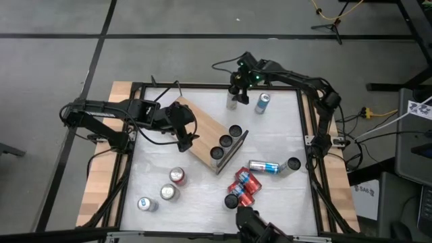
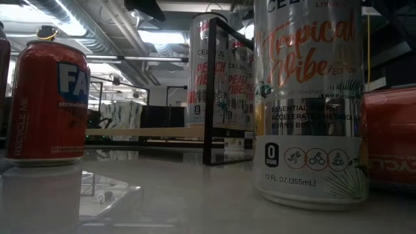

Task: Place canned beverage on shelf
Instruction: Put the top left white-yellow soda can on the shelf

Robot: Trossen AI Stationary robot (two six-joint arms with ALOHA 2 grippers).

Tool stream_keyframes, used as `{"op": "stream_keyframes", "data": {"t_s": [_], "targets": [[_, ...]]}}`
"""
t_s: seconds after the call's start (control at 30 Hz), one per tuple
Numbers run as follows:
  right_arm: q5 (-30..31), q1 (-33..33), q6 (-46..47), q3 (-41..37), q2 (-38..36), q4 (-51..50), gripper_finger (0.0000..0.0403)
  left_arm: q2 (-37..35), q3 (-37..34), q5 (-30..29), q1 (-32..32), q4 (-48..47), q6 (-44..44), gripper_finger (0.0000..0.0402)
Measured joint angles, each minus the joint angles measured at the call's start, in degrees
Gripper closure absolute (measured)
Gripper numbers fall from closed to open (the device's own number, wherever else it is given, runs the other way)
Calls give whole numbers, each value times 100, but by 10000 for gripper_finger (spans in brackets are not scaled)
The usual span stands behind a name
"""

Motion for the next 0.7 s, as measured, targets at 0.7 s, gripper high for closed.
{"op": "stream_keyframes", "data": {"t_s": [0.7], "targets": [[433,95,361,0,29,12,55,0,0,-160,2,0,0,79]]}}
